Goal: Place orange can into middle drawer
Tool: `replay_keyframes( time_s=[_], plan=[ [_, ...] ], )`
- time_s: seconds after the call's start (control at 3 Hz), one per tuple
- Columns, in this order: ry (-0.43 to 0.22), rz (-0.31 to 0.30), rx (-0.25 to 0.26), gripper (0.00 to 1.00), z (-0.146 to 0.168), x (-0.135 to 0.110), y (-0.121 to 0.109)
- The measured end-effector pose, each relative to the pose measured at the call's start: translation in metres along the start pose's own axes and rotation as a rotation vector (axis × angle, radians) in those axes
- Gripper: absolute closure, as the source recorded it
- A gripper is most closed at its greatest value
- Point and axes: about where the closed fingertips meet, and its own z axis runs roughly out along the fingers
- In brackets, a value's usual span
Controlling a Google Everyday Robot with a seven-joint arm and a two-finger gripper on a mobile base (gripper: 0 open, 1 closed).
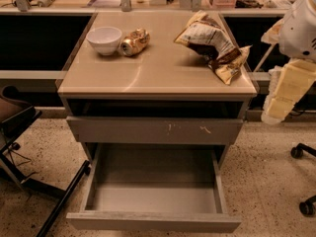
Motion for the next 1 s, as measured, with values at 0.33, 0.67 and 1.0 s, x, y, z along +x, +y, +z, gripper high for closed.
replay_keyframes(
  time_s=[0.33,0.67,1.0],
  plan=[
    [0.009,0.029,-0.006,0.0,0.023,-0.018,-0.04],
    [-0.002,0.023,-0.003,0.0,0.026,-0.026,-0.047],
    [-0.031,0.022,0.017,0.0,0.026,-0.029,-0.05]
  ],
)
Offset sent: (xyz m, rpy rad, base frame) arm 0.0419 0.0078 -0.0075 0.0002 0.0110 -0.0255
